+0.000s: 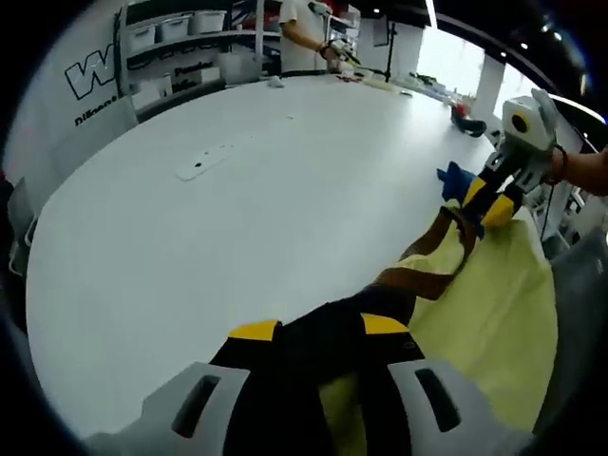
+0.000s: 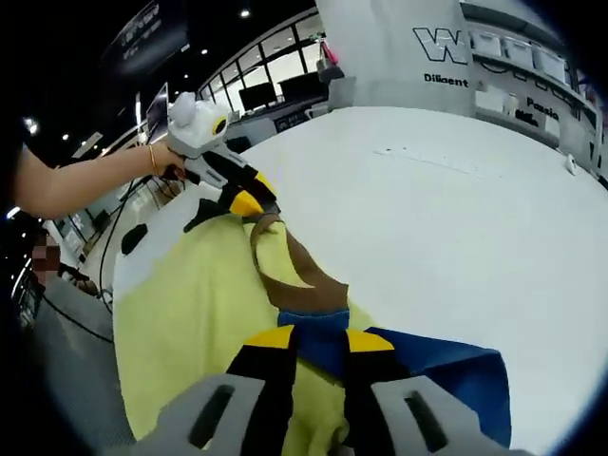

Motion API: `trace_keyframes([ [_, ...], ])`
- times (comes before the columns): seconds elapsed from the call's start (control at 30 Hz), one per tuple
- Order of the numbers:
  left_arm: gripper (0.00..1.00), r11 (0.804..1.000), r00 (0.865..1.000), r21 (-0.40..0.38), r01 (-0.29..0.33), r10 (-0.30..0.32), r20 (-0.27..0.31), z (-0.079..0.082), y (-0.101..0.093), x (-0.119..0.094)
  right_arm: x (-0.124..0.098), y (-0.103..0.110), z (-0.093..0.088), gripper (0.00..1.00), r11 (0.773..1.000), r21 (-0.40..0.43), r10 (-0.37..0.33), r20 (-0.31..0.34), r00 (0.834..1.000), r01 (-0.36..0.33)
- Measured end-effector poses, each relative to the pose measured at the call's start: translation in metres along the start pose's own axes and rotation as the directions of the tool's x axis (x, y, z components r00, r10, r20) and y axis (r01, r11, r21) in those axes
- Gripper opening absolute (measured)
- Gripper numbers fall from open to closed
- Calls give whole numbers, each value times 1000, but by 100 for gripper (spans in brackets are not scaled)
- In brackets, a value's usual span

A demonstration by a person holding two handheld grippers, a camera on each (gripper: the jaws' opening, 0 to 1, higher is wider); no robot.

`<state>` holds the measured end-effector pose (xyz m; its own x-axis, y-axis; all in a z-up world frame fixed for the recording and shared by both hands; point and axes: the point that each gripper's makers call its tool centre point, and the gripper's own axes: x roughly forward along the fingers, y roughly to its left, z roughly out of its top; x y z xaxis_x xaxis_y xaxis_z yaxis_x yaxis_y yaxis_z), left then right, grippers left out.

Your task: Fold the garment on the visible template until the final outline fits inside the template.

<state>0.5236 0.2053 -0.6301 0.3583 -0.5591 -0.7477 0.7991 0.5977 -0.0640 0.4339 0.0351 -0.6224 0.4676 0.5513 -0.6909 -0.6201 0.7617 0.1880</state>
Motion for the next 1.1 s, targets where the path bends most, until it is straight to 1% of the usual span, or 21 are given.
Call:
trace_keyframes([
  [0.07, 34, 1000, 1000, 15, 11, -10, -10, -2, -3, -2, 1, 1, 0, 13, 1000, -13, -5, -12, 1000, 5],
  [0.2, 35, 999, 999, 35, 27, -26, -22, -7, -6, -5, 2, 3, 4, 23, 1000, -29, -5, -24, 1000, 4],
  [0.27, 35, 999, 999, 39, 29, -28, -24, -9, -6, -5, 2, 0, 9, 25, 998, -55, -23, -22, 1000, 22],
  [0.33, 34, 999, 999, 36, 29, -28, -25, -10, -5, -5, 3, -4, 11, 33, 997, -73, -35, -26, 999, 33],
  [0.37, 34, 999, 999, 38, 31, -30, -27, -10, -5, -5, 4, -6, 11, 36, 997, -70, -30, -34, 999, 28],
  [0.4, 34, 998, 999, 43, 34, -33, -29, -11, -5, -5, 6, -5, 10, 36, 998, -60, -11, -45, 999, 8],
  [0.43, 34, 998, 999, 50, 32, -31, -30, -11, -5, -5, 6, -5, 10, 35, 999, -51, -1, -51, 999, -1],
  [0.5, 33, 998, 999, 54, 32, -30, -33, -11, -4, -5, 8, -7, 10, 29, 997, -74, 5, -52, 999, -9],
  [0.57, 32, 998, 999, 56, 33, -31, -32, -12, -3, -4, 9, -6, 11, 25, 996, -87, 16, -49, 999, -20],
  [0.63, 31, 998, 999, 51, 34, -32, -33, -12, -2, -4, 11, -3, 10, 23, 996, -74, 44, -55, 998, -48],
  [0.73, 29, 998, 999, 44, 34, -32, -39, -14, -1, -4, 13, -2, 8, 18, 996, -73, 53, -72, 996, -58],
  [0.8, 25, 999, 999, 39, 29, -27, -43, -14, 0, -5, 13, -1, 8, 15, 995, -75, 56, -73, 996, -61],
  [0.83, 22, 999, 999, 34, 23, -22, -47, -15, 2, -5, 13, -1, 9, 13, 995, -77, 55, -74, 996, -61],
  [0.87, 19, 1000, 999, 25, 12, -11, -53, -16, 5, -5, 12, -4, 9, 11, 993, -108, 37, -77, 996, -45],
  [0.9, 18, 1000, 999, 23, 15, -14, -53, -16, 4, -6, 12, -5, 9, 6, 992, -115, 34, -78, 996, -42],
  [0.97, 16, 1000, 999, 20, 17, -16, -51, -17, 3, -7, 10, -6, 11, 1, 990, -136, 27, -74, 997, -36],
  [1.1, 8, 1000, 999, 16, 10, -9, -45, -16, 3, -10, 7, -5, 13, 0, 988, -147, 30, -65, 997, -39],
])
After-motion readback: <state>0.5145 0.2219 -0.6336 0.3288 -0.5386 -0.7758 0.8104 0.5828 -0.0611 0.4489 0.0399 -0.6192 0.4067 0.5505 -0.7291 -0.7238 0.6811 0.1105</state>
